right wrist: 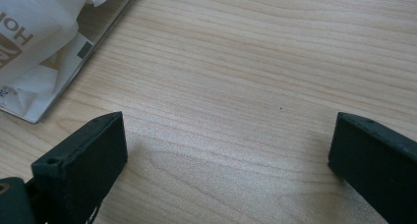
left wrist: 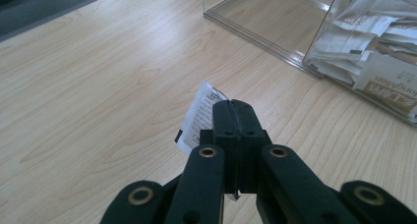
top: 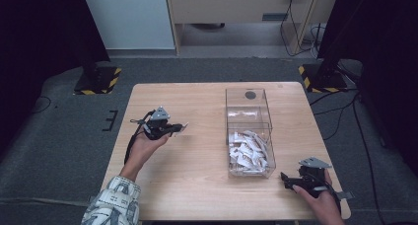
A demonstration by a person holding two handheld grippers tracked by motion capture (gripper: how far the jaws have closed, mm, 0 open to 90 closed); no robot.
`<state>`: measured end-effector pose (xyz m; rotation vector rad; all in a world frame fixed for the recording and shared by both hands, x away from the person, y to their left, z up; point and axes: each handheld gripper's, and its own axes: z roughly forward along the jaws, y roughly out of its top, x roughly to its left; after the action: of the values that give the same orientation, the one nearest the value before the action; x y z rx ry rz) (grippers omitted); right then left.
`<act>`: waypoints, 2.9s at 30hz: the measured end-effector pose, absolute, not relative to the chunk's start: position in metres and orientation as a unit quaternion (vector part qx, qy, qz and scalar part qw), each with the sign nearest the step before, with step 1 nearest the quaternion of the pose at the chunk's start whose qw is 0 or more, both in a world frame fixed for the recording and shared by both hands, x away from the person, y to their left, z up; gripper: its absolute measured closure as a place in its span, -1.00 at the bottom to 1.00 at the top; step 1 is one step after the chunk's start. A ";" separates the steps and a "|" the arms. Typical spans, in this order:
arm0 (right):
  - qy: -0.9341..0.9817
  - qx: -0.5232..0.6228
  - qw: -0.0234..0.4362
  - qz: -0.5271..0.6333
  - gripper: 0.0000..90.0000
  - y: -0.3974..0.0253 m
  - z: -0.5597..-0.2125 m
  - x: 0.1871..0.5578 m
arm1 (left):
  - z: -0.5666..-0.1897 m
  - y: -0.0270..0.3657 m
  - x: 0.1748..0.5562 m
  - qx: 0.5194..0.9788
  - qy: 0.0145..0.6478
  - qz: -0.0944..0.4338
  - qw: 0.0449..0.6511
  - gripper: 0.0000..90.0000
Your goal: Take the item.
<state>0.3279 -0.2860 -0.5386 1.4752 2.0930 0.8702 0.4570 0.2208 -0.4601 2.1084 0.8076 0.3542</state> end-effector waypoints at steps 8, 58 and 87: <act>0.755 0.532 0.217 0.314 -0.96 -0.286 -0.539 0.328 | -0.469 0.221 0.460 0.846 0.325 0.139 0.401 0.99; 0.755 0.532 0.217 0.314 -0.96 -0.286 -0.539 0.328 | -0.474 0.199 0.454 0.843 0.321 0.174 0.396 -0.61; 0.755 0.533 0.216 0.313 -0.97 -0.286 -0.538 0.328 | -0.488 0.240 0.378 0.839 0.331 0.174 0.395 -0.90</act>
<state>0.3277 -0.2858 -0.5385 1.4783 2.0935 0.8683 0.3783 0.2399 -0.4880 2.1271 0.8397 0.4399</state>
